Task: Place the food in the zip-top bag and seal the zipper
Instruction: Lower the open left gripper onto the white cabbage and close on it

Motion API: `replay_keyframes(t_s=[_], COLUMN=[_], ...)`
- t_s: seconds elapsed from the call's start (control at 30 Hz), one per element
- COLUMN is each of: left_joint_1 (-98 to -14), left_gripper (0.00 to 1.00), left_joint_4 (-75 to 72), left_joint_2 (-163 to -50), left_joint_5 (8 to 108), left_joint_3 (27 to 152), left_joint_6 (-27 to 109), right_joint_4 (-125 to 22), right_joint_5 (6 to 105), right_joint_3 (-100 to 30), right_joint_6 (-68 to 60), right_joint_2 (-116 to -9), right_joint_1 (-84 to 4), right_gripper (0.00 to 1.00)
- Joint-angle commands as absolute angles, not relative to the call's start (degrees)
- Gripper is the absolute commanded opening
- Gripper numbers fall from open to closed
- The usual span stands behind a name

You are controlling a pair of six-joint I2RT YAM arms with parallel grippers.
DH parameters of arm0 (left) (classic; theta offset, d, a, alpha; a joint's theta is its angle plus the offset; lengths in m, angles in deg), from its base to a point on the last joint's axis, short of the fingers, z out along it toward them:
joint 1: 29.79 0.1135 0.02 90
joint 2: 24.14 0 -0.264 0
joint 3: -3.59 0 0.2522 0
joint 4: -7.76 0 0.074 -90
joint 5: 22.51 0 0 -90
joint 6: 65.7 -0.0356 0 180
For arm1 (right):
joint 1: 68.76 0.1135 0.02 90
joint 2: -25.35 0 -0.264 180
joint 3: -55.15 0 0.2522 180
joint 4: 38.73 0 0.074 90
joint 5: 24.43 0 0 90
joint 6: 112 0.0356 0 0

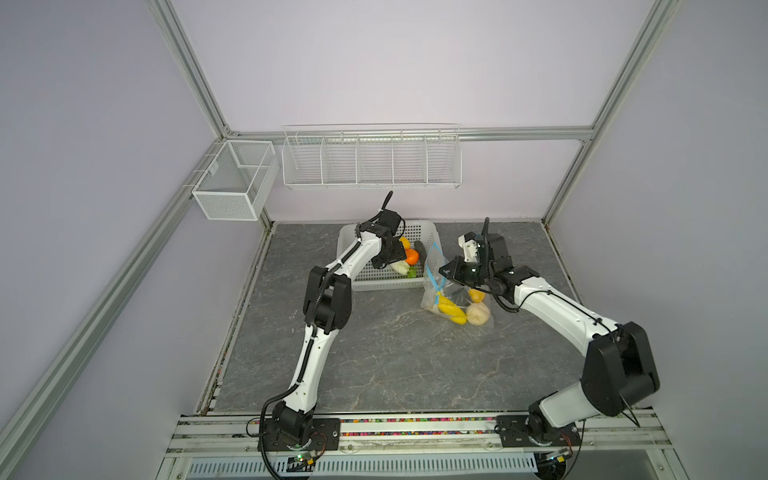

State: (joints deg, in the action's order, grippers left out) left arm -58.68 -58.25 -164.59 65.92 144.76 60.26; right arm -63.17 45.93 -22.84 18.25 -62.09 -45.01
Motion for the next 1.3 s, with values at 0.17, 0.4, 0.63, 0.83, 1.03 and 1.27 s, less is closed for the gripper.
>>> replay_keyframes(t_s=[0.17,0.4,0.63,0.83,1.03,1.27], left_joint_1=[-58.62,-58.54,-58.23,-57.39,-57.21,-57.21], left_gripper=[0.74,0.64,0.57,0.54,0.51,0.50], left_joint_4=[-58.66,-57.92,-58.87,-58.30,-57.73,-57.86], left_joint_2=[-166.37,-163.73,-162.86,-161.44,-159.61,-160.45], left_joint_5=[61.86,63.55,64.83,64.88,65.27,68.42], left_joint_3=[144.36,140.84,140.66,140.81,141.49,143.04], left_joint_6=[61.32,61.02,60.43,60.46,59.32,51.53], right_joint_4=[-59.89,-58.65,-58.04,-57.50,-57.67,-57.06], right_joint_5=[43.95,43.03,42.49,42.28,42.54,42.23], right_joint_3=[-22.52,-22.31,-22.60,-22.42,-22.51,-22.07], right_joint_6=[19.22,20.03,20.22,20.63,20.44,20.86], right_joint_2=[-62.99,-64.07,-64.67,-64.68,-63.95,-63.23], right_joint_1=[-45.38,-45.36,-45.34,-45.29,-45.35,-45.29], right_gripper=[0.07,0.07,0.07,0.06,0.07,0.06])
